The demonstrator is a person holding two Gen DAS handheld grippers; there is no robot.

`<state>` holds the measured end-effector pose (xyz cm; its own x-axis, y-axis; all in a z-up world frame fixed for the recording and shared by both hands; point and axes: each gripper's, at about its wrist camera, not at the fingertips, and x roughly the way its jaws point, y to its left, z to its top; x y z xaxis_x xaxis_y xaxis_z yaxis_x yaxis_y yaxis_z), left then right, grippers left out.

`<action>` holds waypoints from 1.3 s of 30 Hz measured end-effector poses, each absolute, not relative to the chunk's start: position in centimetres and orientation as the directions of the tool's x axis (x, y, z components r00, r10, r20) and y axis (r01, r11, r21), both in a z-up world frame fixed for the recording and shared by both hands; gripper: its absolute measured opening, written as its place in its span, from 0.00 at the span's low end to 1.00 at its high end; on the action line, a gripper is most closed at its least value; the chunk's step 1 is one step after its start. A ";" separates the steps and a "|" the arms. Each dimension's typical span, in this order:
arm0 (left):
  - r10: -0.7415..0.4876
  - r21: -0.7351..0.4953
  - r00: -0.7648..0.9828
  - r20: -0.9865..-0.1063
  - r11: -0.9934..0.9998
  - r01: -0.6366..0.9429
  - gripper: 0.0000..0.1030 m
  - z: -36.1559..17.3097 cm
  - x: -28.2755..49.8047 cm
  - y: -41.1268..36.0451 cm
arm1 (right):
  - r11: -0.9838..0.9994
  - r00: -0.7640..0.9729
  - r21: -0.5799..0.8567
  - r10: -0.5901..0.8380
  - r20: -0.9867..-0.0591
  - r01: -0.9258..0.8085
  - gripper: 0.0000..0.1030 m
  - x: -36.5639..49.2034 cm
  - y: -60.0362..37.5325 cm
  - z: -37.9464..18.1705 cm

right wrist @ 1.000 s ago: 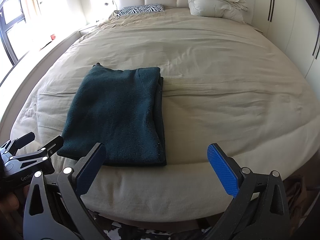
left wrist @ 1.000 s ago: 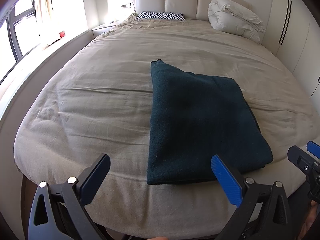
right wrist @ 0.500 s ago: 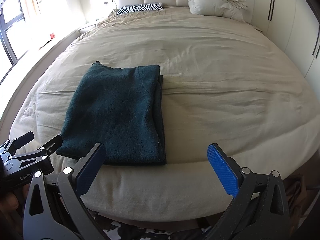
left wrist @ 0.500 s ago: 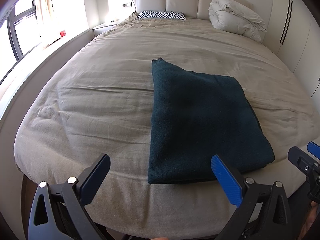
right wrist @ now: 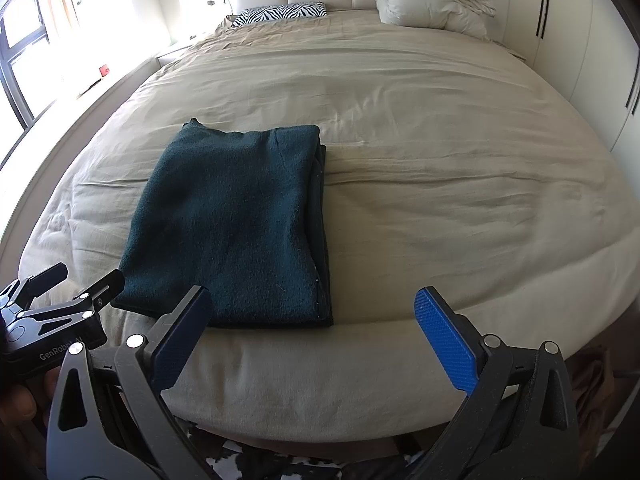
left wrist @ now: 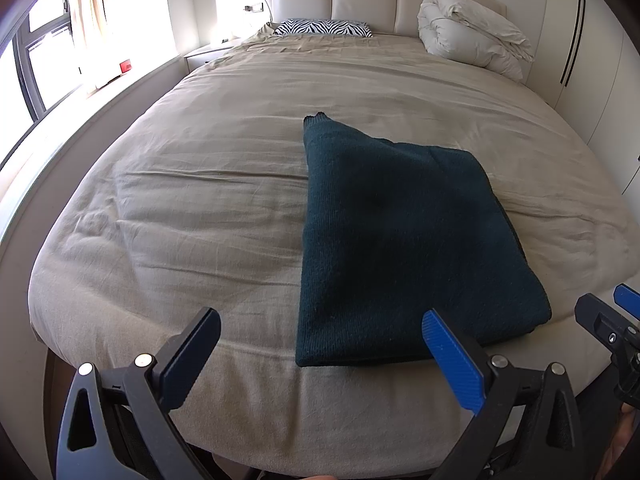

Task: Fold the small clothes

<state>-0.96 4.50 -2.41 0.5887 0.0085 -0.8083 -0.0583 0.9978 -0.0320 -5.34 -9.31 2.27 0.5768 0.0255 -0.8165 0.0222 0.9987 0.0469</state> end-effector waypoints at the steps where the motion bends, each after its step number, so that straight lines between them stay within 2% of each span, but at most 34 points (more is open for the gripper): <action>1: 0.008 -0.032 0.588 -0.809 0.998 -0.058 1.00 -2.5 -1.0 4.5 | 0.999 0.577 0.046 0.025 -0.816 0.022 1.00 -5.3 -9.3 2.3; 39: 0.003 -0.023 0.582 -0.813 0.999 -0.037 1.00 -2.7 -0.7 4.6 | 0.998 0.565 0.057 0.027 -0.824 0.035 1.00 -5.3 -9.1 1.8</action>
